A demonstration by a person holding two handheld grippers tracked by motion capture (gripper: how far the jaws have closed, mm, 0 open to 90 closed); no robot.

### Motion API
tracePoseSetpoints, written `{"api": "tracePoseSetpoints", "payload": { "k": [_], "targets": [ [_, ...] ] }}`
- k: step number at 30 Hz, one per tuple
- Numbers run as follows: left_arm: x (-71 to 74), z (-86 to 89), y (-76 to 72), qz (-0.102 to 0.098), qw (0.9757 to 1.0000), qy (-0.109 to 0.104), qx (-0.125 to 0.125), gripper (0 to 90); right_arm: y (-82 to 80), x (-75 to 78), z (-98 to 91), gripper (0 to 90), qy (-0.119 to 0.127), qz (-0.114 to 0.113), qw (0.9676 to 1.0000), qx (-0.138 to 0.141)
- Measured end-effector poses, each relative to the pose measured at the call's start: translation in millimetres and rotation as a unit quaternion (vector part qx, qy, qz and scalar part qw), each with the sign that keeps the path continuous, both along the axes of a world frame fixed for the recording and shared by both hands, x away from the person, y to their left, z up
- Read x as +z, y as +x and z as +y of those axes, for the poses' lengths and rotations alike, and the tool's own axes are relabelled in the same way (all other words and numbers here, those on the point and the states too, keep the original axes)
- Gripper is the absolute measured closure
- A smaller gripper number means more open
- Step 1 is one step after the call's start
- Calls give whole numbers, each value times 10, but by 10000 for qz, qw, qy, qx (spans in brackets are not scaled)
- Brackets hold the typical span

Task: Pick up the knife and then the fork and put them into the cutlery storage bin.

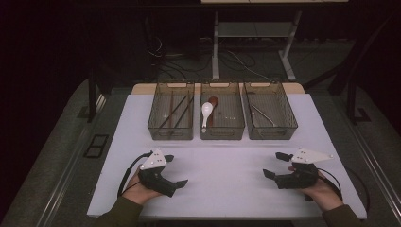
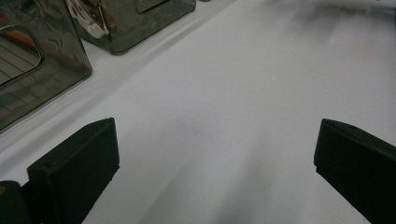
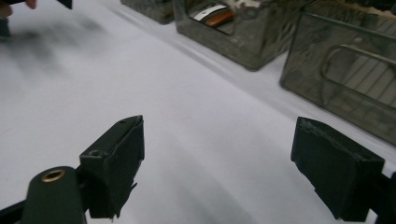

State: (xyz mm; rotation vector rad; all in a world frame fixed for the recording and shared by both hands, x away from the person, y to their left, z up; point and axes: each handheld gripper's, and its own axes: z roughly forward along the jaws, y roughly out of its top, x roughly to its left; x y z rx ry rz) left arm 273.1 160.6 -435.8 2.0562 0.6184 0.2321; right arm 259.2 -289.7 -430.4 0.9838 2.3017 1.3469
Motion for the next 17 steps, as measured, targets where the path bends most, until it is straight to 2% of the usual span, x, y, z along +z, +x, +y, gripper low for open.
{"api": "tracePoseSetpoints", "payload": {
  "k": [7, 17],
  "targets": [
    [5, 7, 3, -39, 10000, -12, 2, 0, -64, -32, -3, 174, 160, 85, 9998, 36],
    [3, -4, 3, -28, 10000, -13, -8, 0, -79, -64, -33, 174, 113, 111, 9999, 21]
  ]
}}
